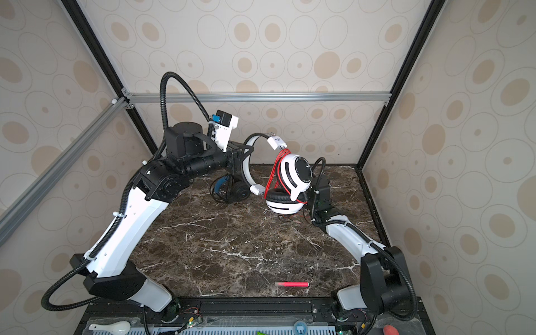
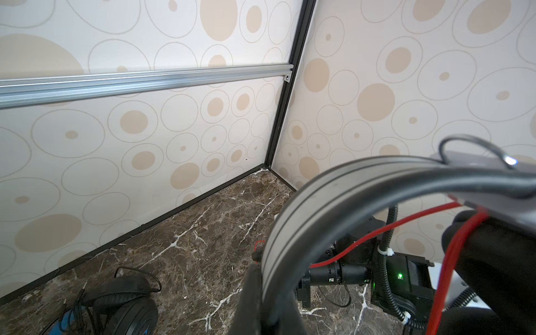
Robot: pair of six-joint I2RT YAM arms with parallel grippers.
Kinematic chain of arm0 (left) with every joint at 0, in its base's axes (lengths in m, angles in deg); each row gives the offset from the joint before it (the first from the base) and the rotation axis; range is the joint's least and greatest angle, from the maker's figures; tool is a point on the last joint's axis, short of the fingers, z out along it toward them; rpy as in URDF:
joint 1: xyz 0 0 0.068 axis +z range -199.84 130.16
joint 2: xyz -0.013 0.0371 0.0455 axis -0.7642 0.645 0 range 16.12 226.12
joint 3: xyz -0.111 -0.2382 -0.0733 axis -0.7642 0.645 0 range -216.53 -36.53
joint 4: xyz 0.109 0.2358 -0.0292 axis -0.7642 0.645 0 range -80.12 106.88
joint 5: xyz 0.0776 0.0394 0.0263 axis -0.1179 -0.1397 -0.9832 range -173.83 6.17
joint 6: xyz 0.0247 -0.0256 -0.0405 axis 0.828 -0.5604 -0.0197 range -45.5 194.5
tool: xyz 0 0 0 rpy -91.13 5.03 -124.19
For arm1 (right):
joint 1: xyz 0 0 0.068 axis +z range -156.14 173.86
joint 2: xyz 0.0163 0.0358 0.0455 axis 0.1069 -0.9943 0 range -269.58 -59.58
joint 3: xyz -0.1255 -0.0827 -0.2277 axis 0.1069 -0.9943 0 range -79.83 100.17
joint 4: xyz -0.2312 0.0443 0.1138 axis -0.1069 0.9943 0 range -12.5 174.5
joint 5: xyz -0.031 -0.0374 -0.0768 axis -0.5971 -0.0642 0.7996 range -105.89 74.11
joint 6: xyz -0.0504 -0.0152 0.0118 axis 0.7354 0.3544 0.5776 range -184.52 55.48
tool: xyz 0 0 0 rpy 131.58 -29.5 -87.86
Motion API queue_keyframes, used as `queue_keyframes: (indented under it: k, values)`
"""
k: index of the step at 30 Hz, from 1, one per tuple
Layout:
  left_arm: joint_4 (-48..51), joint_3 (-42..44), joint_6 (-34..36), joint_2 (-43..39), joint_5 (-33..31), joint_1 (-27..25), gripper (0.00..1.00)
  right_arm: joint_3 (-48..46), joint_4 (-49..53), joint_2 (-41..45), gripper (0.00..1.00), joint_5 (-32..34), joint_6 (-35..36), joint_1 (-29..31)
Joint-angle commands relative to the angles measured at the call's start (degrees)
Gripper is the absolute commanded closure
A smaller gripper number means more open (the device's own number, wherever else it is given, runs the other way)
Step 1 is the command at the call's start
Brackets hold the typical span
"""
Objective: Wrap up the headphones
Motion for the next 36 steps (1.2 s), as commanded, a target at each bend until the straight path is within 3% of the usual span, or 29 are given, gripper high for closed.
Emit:
queue_keyframes:
  k: [1, 7, 12, 14, 17, 21, 30, 33, 36]
  values:
    - [-6.4, -2.8, -4.5, -0.3, -1.0, 0.2, 1.00, -1.1, -3.5, -1.7, 0.47, -0.7, -1.3, -0.3]
    - [-6.2, -2.6, -6.7, -0.4, -6.2, 1.5, 1.00, -4.3, -3.4, -1.9, 0.82, -0.7, -1.9, -0.6]
    - [-6.2, -1.9, -8.1, -1.4, -10.1, 3.3, 1.00, -7.2, 2.8, 1.9, 0.96, 3.6, 1.0, -0.5]
    - [-6.0, -1.2, -8.9, -1.9, -12.4, 4.0, 1.00, -7.2, 8.3, 3.7, 0.99, 8.1, 2.4, -0.6]
    - [-8.0, 2.4, -11.1, -4.2, -14.4, 5.7, 1.00, -7.6, 16.2, 6.0, 1.00, 13.8, 3.6, -2.4]
    - [-14.4, 9.2, -17.2, -7.8, -11.8, 9.9, 1.00, -7.6, 26.7, 9.2, 1.00, 20.2, 4.9, -2.5]
    - [-16.0, 12.2, -20.2, -9.9, -15.1, 13.1, 1.00, -7.4, 46.5, 13.5, 1.00, 35.6, 4.9, -2.5]
    - [-16.2, 11.6, -20.4, -9.7, -15.0, 13.7, 1.00, -8.1, 48.5, 14.9, 0.98, 36.4, 4.4, -2.5]
    - [-15.2, 10.5, -19.8, -8.6, -13.9, 13.8, 1.00, -9.5, 47.5, 17.4, 0.90, 34.4, 4.6, -2.5]
